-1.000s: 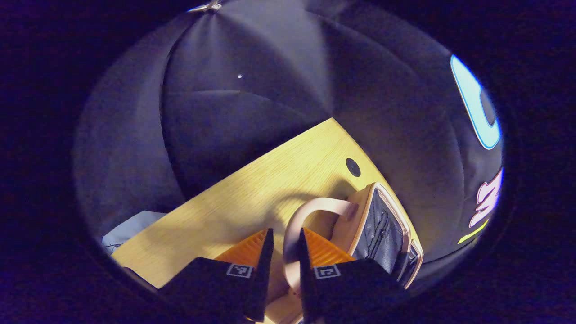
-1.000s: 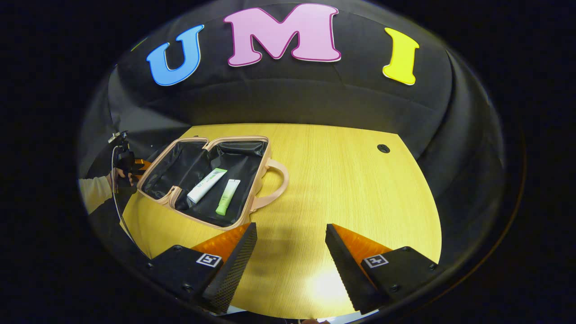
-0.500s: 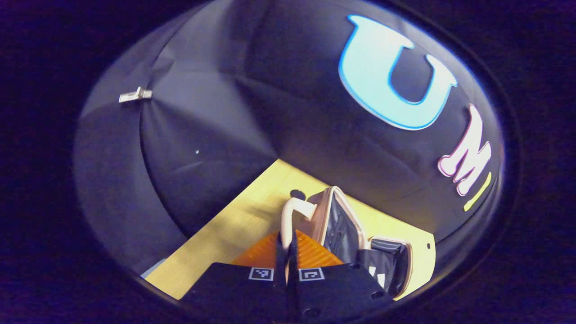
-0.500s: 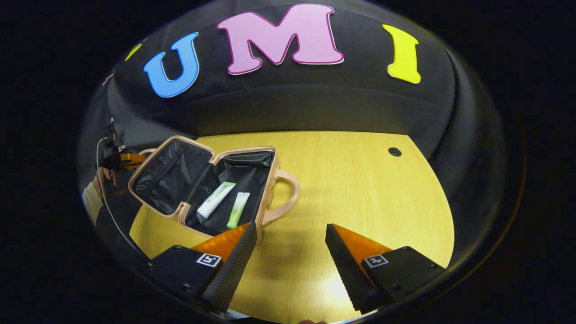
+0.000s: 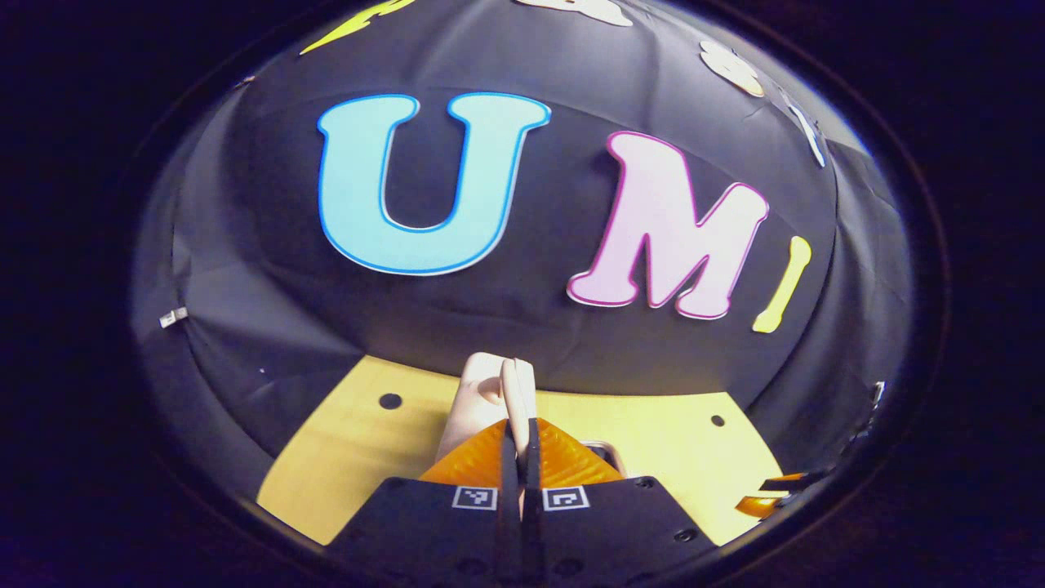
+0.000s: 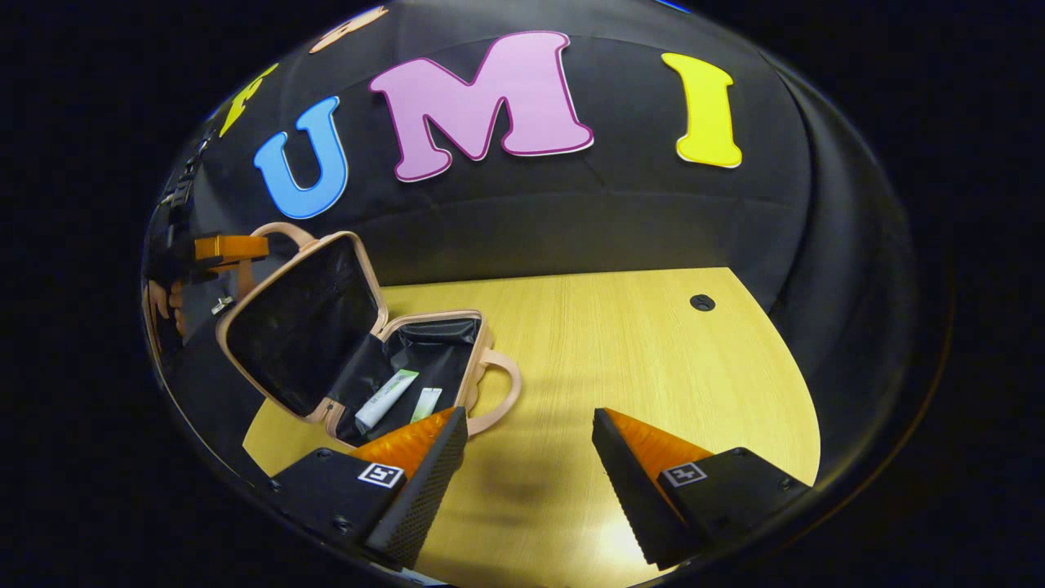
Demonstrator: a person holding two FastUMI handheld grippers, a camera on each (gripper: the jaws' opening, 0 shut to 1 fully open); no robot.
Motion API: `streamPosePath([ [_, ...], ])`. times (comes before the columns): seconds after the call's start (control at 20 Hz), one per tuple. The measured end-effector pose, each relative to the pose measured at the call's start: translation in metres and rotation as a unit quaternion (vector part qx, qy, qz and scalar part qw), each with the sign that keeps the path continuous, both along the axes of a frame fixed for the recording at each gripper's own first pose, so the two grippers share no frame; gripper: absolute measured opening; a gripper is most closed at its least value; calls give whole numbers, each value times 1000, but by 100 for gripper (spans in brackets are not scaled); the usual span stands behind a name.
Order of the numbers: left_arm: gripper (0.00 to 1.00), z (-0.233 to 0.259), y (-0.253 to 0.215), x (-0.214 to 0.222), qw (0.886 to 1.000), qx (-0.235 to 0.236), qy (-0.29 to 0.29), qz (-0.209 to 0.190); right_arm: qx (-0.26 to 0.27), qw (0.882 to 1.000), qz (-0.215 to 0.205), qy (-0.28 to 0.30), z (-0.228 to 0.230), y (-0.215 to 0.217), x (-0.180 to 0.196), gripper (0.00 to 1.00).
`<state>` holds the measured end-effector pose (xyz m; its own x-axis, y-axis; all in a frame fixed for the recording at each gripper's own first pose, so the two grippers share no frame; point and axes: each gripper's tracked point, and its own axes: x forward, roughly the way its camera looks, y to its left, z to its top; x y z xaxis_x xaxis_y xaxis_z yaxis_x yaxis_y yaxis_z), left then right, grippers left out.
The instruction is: First open the suitcase, pack the skin care products into it, and then close the suitcase.
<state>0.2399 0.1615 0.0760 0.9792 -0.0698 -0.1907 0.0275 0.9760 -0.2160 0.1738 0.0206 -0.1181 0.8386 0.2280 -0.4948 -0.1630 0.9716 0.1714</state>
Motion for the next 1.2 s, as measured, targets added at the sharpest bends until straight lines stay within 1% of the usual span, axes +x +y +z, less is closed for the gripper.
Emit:
streamPosePath([
  [0.1,6,-23,-60,8,998,-39,18,-41,1,1000,-5,-3,-1,-16,-2,98],
  [0.2,6,-61,-109,14,995,-56,43,-75,-4,1000,-19,-13,2,-39,-5,98],
  [0.35,6,-127,-169,27,988,-46,89,-117,1,1000,-22,-18,1,-58,-12,98],
  [0.4,7,-151,-182,30,985,-46,114,-124,0,1000,-23,-17,1,-63,-14,98],
  [0.45,7,-173,-190,32,982,-42,136,-121,-1,1000,-25,-16,1,-69,-18,98],
  [0.55,7,-202,-198,32,979,-6,172,-108,0,999,-31,-27,7,-77,-26,98],
  [0.6,8,-199,-201,32,980,13,167,-106,-2,999,-33,-31,9,-80,-30,98],
  [0.65,8,-198,-198,35,981,44,161,-102,-5,999,-34,-33,7,-79,-34,98],
  [0.7,12,-201,-197,32,978,82,160,-109,-8,999,-34,-35,6,-80,-39,98],
  [0.75,17,-201,-198,30,975,104,155,-120,-10,999,-35,-36,5,-81,-43,98],
  [0.8,36,-202,-200,29,974,111,148,-127,-8,999,-38,-38,7,-81,-45,98],
  [0.85,40,-194,-201,24,977,106,133,-130,-3,998,-42,-43,12,-80,-47,98],
  [0.9,59,-180,-200,15,981,96,115,-126,2,998,-48,-50,18,-79,-48,98],
  [0.95,72,-161,-191,3,985,89,94,-113,4,997,-52,-56,20,-77,-48,98],
  [1.0,97,-145,-184,-9,989,81,73,-104,3,997,-56,-61,24,-75,-50,98],
  [1.05,99,-125,-176,-25,991,70,50,-98,2,996,-61,-65,28,-72,-55,98],
  [1.1,99,-106,-166,-43,993,65,28,-92,5,996,-64,-69,31,-69,-60,98],
  [1.2,96,-75,-140,-79,996,70,-8,-62,7,994,-69,-80,39,-59,-71,98],
])
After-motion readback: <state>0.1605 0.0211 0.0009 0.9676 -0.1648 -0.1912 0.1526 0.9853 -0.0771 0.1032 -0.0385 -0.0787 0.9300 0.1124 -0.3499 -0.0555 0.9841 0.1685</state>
